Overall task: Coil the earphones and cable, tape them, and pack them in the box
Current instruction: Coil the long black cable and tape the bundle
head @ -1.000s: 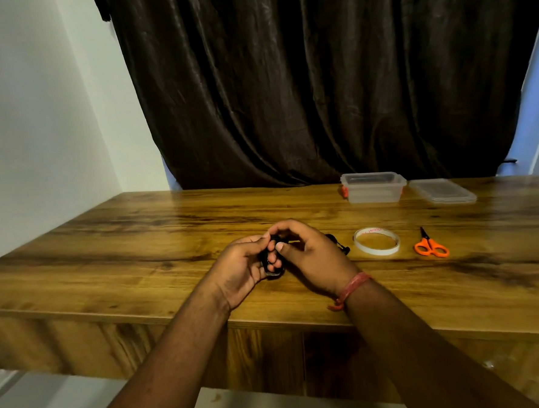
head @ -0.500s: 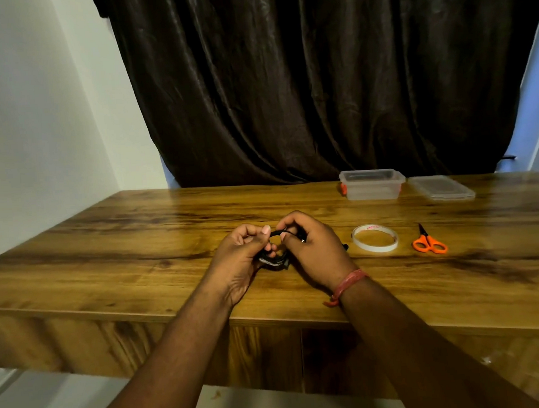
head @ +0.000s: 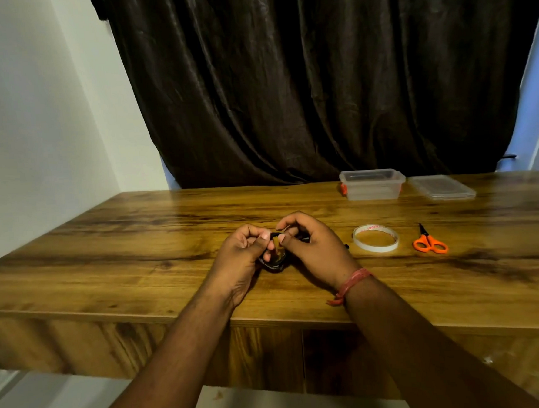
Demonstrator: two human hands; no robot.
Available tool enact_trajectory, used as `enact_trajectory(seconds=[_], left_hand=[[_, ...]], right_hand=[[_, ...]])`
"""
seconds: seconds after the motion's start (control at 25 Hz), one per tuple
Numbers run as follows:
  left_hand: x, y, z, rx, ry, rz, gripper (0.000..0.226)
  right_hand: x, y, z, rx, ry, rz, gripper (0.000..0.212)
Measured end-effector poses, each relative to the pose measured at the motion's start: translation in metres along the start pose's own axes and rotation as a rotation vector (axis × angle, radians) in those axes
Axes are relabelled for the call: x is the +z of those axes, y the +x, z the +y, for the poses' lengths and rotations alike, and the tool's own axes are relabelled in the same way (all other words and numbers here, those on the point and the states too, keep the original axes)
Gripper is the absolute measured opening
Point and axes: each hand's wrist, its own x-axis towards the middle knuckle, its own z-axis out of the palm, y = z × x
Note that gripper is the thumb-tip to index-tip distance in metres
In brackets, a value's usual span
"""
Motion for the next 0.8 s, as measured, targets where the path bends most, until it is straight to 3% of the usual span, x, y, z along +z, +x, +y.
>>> enact_trajectory(seconds=[0.24,0.44,0.8], left_hand=[[0.0026,-0.0027,0.0002,-0.008,0.079,-0.055,0.012],[0.0009,-0.0007,0.0012,-0.046,0.004,-0.082,0.009],[-0.0064,-0.0020,0.0054,-0.191,-0.217,-0.310,0.009]], right_hand=[[0.0006,0.0023,0.0023,-0.018,-0.018,0.000,0.013],[0.0015,0.0035,0.0042,0.005,-0.004,0.055,0.013],[-0.0016,0.0045,0.0040,0.001,0.013,0.083,0.018]])
